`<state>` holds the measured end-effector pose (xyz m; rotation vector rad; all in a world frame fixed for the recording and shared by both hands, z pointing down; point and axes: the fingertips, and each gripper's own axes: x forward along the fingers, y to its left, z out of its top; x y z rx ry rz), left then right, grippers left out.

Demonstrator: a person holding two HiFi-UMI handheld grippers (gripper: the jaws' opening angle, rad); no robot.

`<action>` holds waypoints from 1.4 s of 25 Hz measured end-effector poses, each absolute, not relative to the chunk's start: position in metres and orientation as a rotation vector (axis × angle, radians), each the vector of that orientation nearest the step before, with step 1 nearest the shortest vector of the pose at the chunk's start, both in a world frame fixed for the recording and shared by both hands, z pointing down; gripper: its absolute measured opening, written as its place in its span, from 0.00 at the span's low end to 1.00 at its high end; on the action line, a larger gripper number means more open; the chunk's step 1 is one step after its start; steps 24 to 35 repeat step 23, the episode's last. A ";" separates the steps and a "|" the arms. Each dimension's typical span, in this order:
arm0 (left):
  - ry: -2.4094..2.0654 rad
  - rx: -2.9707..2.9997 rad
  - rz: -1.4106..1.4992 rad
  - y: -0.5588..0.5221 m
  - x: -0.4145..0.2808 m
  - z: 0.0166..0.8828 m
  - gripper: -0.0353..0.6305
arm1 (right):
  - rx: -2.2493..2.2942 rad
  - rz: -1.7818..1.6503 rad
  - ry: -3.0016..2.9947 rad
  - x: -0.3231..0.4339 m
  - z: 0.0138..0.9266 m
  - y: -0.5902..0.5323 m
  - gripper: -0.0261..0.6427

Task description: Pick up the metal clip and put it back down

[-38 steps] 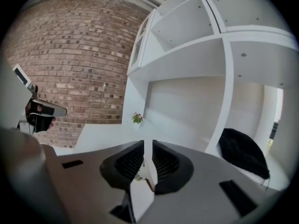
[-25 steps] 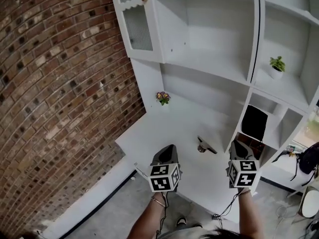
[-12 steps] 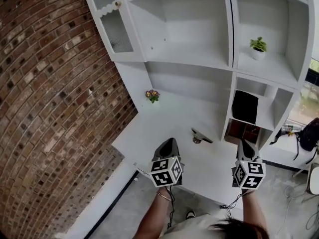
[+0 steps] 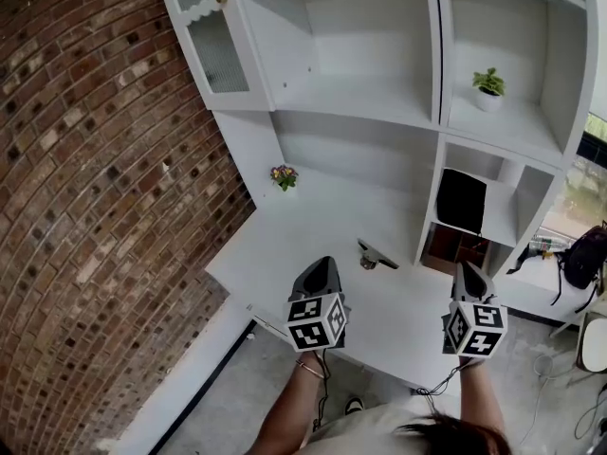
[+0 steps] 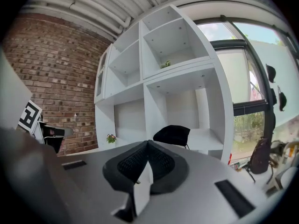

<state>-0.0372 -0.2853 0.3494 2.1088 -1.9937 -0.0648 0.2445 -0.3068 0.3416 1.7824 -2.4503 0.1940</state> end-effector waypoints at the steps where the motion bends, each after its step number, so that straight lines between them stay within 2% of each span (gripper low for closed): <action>1: -1.996 2.106 -0.066 -0.285 -0.038 0.349 0.06 | 1.778 0.187 -2.448 0.244 0.340 -0.307 0.04; 35: -2.011 2.054 -0.068 -0.280 -0.052 0.357 0.06 | 1.751 0.217 -2.437 0.242 0.345 -0.309 0.04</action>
